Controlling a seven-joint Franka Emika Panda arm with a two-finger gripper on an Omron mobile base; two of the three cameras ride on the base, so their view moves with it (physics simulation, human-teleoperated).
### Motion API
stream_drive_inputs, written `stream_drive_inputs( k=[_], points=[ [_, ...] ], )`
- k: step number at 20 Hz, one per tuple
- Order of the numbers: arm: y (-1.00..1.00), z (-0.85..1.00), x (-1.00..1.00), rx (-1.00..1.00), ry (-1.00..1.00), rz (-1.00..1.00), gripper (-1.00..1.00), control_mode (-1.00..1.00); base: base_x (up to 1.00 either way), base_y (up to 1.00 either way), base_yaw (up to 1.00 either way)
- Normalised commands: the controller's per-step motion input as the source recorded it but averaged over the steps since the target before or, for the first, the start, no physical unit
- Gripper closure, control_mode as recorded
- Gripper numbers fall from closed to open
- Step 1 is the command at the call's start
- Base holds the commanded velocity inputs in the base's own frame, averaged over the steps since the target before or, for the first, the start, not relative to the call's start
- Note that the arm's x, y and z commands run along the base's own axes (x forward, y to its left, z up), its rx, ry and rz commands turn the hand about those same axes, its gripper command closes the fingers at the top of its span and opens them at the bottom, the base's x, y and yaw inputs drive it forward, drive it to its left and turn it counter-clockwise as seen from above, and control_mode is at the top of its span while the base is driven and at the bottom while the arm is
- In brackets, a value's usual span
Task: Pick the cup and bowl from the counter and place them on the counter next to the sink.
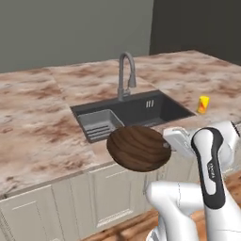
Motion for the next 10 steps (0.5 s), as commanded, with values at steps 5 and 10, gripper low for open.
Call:
stream_drive_inputs(
  k=[5, 10],
  points=[
    [0.00, 0.00, 0.00, 0.00, 0.00, 0.00, 1.00, 1.00, 0.56, -0.02, 0.45],
    [0.00, 0.00, 0.00, 0.00, 0.00, 0.00, 1.00, 1.00, 0.98, 0.00, 0.10]
  ],
)
